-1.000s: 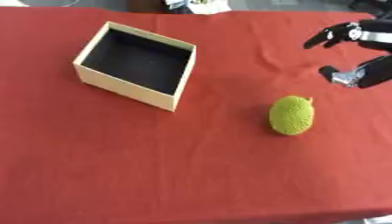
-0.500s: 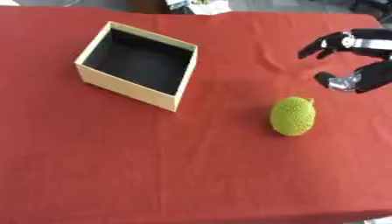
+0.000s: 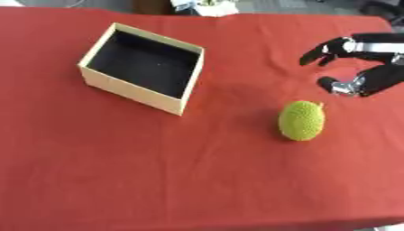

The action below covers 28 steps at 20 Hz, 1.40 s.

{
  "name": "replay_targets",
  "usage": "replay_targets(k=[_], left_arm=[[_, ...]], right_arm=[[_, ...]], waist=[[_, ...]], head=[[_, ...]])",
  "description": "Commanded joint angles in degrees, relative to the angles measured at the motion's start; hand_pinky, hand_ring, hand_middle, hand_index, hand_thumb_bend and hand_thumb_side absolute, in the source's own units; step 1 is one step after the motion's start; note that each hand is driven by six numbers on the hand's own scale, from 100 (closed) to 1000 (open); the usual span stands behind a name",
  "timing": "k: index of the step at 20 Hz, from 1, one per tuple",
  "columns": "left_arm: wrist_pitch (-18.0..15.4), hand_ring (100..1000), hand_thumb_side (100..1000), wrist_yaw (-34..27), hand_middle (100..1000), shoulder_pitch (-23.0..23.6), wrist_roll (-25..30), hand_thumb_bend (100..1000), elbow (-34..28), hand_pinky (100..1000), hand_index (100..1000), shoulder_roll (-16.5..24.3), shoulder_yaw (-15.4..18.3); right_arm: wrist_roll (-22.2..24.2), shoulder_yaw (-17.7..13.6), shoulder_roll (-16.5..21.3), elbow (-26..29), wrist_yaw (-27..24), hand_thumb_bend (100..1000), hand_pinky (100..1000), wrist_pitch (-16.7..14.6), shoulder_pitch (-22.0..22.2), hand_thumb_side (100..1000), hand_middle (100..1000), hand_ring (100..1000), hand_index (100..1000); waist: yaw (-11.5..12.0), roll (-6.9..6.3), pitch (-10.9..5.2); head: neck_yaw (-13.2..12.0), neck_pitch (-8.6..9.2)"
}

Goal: Pick up objects on the table and place them in the box.

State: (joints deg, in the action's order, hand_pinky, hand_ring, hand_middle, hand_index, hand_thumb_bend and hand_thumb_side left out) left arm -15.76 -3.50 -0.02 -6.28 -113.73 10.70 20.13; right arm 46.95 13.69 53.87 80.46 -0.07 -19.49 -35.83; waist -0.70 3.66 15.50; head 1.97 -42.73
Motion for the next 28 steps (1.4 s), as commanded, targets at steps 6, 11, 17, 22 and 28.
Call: replay_targets(k=[6, 11, 17, 22, 28], left_arm=[[0.04, 871, 731, 0.12, 882, -0.05, 0.23, 172, -0.86, 565, 665, 1.70, -0.09], [0.05, 872, 732, 0.19, 882, 0.00, 0.35, 172, -0.86, 564, 665, 1.83, -0.18], [0.10, 873, 731, 0.18, 883, -0.06, 0.53, 171, -0.86, 564, 665, 1.83, -0.28], [0.08, 873, 730, 0.13, 884, -0.17, 0.62, 170, -0.86, 564, 665, 1.77, -0.28], [-0.06, 875, 733, 0.25, 885, -0.29, 0.71, 168, -0.86, 564, 665, 1.60, -0.27]], right_arm=[[5.00, 2.58, 3.06, -0.68, -1.26, 100, 901, -4.20, -2.45, 491, 871, 959, 927], [5.01, 4.34, 3.32, -1.16, -1.85, 100, 904, -4.30, -3.03, 492, 874, 962, 924], [5.01, 6.43, 2.86, -1.81, -0.60, 100, 909, -4.90, -4.31, 459, 874, 964, 929], [5.01, 6.70, 2.36, -2.66, 0.70, 100, 909, -5.37, -4.77, 428, 872, 960, 928], [5.01, 6.17, 2.28, -3.03, 1.06, 100, 909, -5.25, -4.37, 389, 865, 953, 916]], waist=[[-0.08, 0.29, -1.14], [-0.15, 0.46, -1.10], [-0.03, 0.51, -1.00], [0.02, 0.45, -0.82], [-0.24, 0.21, -0.20]], head=[[-0.17, -0.28], [-0.21, -0.31], [-0.01, -0.28], [0.33, -0.17], [0.56, 0.46]])
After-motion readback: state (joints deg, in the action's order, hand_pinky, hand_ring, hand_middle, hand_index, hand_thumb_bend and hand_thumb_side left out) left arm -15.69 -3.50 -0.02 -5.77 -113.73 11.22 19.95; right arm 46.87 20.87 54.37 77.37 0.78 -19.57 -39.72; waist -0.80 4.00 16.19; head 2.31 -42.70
